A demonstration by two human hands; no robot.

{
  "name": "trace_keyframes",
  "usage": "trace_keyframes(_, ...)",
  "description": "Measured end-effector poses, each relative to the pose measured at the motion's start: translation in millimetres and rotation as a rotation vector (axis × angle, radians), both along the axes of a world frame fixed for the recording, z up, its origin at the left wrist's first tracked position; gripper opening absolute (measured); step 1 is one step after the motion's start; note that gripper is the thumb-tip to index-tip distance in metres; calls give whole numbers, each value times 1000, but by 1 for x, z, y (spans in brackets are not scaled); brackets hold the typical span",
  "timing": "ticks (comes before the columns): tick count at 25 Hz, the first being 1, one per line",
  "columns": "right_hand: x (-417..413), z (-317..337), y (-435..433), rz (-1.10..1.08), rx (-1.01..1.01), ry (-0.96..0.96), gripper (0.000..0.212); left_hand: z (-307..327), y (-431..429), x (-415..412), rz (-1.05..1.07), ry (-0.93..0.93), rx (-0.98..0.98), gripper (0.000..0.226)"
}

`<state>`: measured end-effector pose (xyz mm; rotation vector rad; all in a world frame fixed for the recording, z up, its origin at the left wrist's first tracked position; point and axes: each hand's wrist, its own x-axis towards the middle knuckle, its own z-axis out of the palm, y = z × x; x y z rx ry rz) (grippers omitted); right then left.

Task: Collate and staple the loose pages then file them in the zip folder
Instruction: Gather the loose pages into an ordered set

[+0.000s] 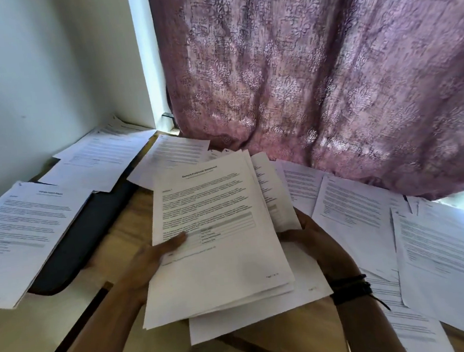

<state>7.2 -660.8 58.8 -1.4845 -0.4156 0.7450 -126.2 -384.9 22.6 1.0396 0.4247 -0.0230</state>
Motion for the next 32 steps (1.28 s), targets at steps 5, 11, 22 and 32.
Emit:
trace_keyframes(5,1,2,-21,-17,63,41,42,0,-38,13,143,-95,76,35)
trace_keyframes(11,24,-17,6,-200,-25,-353,33,18,-43,33,337,-248,479,31)
trace_keyframes(22,49,-53,68,-309,6,-398,32,0,16,71,375,-265,469,40)
trace_keyframes(32,57,-80,93,-272,-127,-328,38,-13,35,103,212,-168,589,22)
